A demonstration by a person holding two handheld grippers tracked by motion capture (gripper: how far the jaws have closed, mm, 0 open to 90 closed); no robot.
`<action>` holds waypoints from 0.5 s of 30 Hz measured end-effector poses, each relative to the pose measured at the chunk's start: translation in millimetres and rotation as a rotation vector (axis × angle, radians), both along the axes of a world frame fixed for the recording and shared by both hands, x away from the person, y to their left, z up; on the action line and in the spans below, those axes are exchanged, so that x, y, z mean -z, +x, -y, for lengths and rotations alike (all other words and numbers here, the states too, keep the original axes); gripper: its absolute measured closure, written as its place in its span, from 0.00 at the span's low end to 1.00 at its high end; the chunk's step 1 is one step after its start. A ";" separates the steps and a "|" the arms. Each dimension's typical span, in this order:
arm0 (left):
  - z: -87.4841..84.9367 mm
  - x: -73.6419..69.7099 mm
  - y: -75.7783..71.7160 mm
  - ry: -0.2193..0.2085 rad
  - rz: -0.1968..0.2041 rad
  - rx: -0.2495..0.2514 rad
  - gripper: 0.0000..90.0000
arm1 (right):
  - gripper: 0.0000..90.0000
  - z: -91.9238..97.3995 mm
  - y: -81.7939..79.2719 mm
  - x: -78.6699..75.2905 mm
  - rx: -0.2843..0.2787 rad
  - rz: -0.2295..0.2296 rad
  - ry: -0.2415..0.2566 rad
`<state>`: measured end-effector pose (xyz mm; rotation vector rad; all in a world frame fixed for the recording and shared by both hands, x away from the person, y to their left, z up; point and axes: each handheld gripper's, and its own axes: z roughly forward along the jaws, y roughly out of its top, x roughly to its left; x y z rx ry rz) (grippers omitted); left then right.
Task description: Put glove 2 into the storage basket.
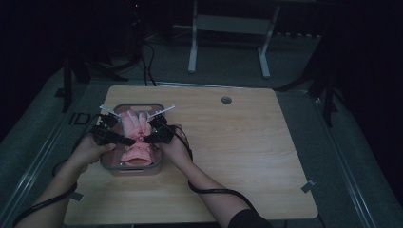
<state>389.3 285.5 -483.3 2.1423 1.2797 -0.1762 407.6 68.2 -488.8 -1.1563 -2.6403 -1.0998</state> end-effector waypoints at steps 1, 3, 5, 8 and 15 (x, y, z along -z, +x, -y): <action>0.1 0.4 0.6 0.000 -0.003 -0.003 0.72 | 0.81 -0.6 1.0 0.8 -0.002 0.005 -0.007; -0.7 1.3 3.3 -0.001 -0.016 -0.007 0.72 | 0.79 -1.8 2.3 0.9 -0.003 0.008 -0.017; -0.8 1.9 5.8 -0.002 -0.031 -0.014 0.71 | 0.76 -2.7 3.9 0.2 -0.004 0.015 -0.031; 0.4 2.8 8.3 0.005 -0.042 -0.029 0.69 | 0.72 -4.7 5.4 -0.2 -0.010 0.025 -0.057; -0.3 -0.6 6.3 0.055 0.036 -0.066 0.51 | 0.59 -4.1 11.8 -2.1 -0.001 0.033 -0.055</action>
